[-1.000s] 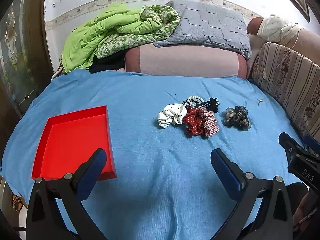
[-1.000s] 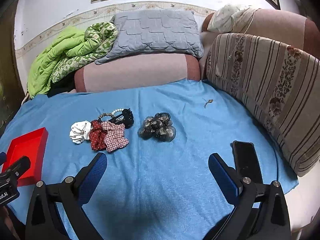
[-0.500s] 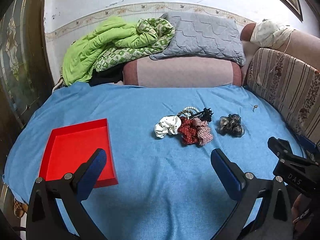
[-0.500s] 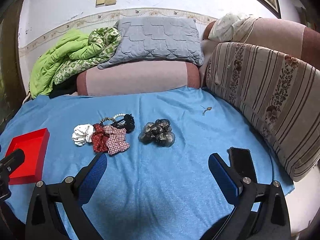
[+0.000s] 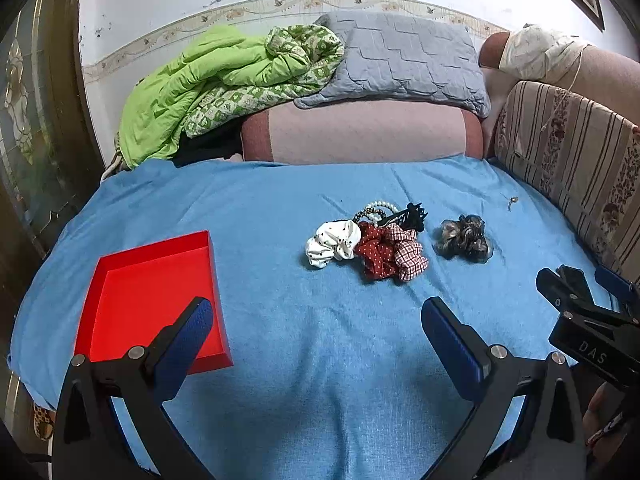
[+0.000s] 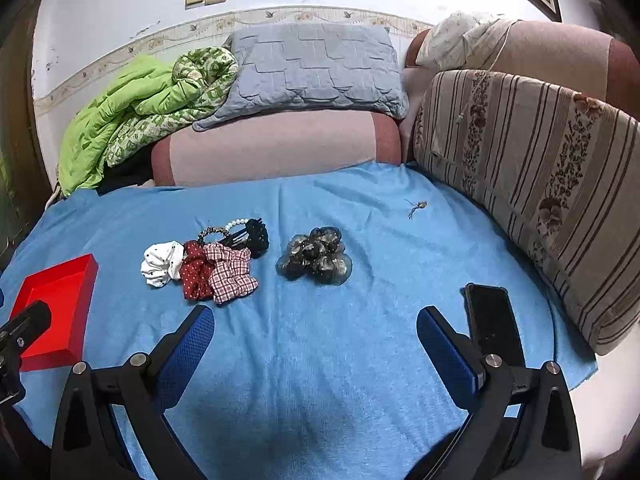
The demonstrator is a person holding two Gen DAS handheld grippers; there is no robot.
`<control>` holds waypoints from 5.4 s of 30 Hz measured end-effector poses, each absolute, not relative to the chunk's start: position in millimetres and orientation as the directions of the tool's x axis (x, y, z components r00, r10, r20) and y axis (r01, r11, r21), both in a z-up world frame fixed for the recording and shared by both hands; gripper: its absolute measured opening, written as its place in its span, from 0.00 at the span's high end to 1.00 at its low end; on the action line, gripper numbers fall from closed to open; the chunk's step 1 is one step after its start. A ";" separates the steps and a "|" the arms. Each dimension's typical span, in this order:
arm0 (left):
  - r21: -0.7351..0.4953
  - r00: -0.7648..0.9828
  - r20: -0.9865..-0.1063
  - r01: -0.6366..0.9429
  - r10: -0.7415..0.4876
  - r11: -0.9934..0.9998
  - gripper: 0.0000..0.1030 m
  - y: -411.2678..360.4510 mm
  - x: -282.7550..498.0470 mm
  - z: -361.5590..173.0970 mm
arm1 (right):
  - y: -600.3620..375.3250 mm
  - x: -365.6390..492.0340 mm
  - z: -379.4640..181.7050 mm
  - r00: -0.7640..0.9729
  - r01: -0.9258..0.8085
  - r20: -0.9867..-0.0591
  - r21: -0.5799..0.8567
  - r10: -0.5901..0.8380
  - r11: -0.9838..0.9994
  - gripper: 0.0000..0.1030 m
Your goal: Organize jewelry
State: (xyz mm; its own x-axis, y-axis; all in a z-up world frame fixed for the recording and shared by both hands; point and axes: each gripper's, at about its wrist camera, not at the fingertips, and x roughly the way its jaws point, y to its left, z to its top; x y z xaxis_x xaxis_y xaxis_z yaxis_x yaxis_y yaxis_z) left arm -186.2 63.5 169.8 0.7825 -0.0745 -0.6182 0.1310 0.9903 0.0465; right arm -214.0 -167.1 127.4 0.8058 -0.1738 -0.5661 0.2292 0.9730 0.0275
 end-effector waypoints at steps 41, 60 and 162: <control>0.046 0.709 -0.703 0.106 -0.043 0.993 0.00 68.2 -120.4 118.6 | -165.5 -155.8 85.2 0.744 0.154 -0.658 0.005 -0.113 0.988 0.00; 0.006 0.642 -0.766 0.059 -0.033 0.998 0.00 95.3 -57.6 84.2 | -145.5 -93.2 65.3 0.710 0.065 -0.704 0.041 -0.018 0.997 0.00; -0.063 0.560 -0.824 -0.249 0.091 0.967 0.87 373.9 6.0 60.3 | 192.0 51.3 38.6 0.344 -0.458 -0.821 0.277 0.456 0.845 0.83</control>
State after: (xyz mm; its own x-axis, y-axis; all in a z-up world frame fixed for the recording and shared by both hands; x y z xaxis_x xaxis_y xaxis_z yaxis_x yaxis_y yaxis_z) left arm 6.0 373.9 60.3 0.5600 0.0905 -0.8236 -0.2487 0.9666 -0.0629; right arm 51.3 192.0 38.6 0.3438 0.4560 -0.8209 -0.4578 0.8446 0.2774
